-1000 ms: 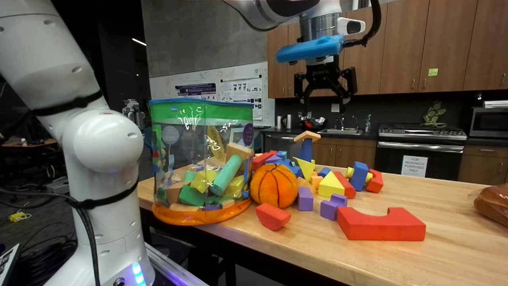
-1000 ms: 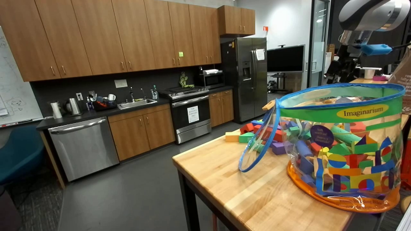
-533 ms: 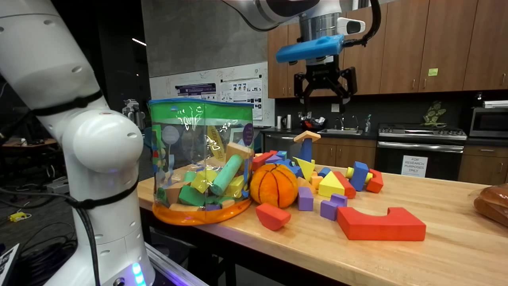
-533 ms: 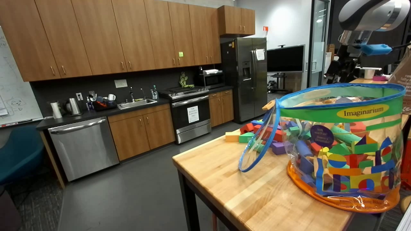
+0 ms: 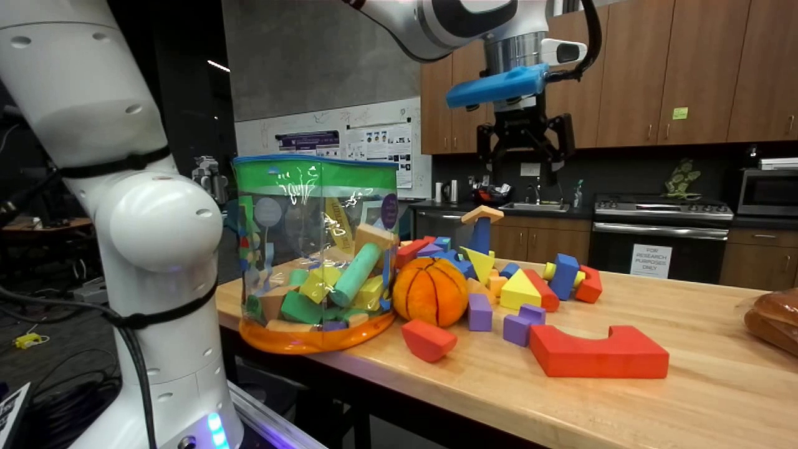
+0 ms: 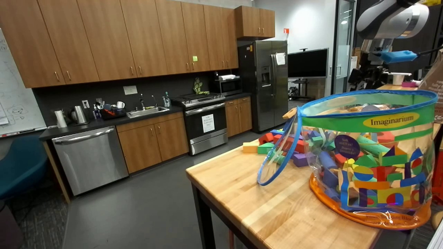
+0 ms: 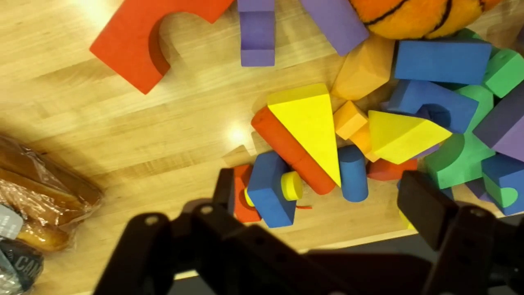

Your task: Pick up the piece with orange, yellow and blue blocks and put it in the clear bag

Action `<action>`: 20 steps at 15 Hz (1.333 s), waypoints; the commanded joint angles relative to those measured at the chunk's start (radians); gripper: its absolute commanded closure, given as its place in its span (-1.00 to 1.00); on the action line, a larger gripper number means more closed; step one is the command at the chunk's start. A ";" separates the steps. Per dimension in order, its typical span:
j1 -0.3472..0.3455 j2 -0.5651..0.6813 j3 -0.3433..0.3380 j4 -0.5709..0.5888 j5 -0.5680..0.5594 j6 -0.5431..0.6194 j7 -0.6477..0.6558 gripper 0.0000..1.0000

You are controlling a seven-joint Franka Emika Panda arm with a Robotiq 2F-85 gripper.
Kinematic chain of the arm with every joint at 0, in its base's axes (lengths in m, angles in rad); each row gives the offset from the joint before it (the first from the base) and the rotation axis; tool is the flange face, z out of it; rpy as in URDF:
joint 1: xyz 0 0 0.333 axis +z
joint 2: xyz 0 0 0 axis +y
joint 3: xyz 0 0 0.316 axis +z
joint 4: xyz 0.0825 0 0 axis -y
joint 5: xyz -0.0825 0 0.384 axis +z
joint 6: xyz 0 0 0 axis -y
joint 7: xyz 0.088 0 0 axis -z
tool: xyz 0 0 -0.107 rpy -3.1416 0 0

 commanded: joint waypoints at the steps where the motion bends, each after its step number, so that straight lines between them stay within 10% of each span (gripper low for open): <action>1: -0.033 0.102 0.016 0.092 0.031 -0.005 0.033 -1.00; 20: -0.064 0.222 0.082 0.235 0.139 -0.035 0.035 -1.00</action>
